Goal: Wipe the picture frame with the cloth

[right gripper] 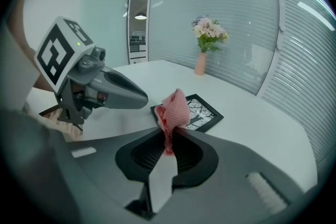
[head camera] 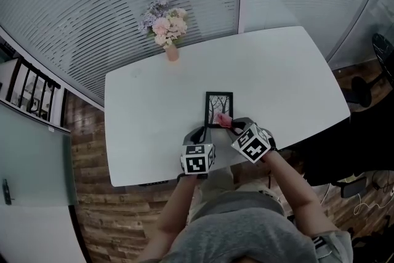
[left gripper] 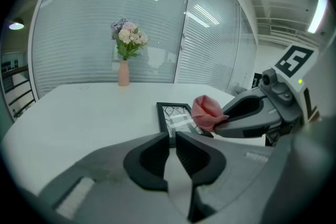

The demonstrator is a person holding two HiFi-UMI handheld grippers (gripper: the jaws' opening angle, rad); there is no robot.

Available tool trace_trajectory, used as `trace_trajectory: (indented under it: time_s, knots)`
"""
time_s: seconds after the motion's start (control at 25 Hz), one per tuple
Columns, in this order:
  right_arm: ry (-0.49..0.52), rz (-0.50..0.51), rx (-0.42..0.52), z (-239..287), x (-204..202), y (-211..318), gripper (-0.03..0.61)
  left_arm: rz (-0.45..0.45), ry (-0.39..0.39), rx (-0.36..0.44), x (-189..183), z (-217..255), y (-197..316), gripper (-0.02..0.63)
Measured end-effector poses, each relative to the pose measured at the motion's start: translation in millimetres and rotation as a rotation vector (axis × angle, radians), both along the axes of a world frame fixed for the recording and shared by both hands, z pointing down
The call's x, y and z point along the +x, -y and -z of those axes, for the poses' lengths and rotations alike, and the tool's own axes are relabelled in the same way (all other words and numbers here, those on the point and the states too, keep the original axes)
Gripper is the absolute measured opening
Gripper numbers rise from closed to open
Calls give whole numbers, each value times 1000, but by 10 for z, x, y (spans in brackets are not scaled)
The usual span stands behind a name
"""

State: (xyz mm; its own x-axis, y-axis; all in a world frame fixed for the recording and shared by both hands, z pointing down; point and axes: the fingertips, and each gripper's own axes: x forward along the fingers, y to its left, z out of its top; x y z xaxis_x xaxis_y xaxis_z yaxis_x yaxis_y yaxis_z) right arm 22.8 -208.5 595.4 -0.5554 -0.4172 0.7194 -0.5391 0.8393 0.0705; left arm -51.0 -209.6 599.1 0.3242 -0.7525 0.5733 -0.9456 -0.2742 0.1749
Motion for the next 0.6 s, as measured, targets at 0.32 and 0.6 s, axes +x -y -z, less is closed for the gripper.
trace_trajectory:
  time_s: [0.32, 0.6]
  knots:
    - [147, -135, 39, 283, 99, -293, 46, 23, -24, 7, 17, 134, -442, 2]
    - [232, -200, 56, 475, 164, -669, 46, 38, -45, 35, 26, 320, -856, 2]
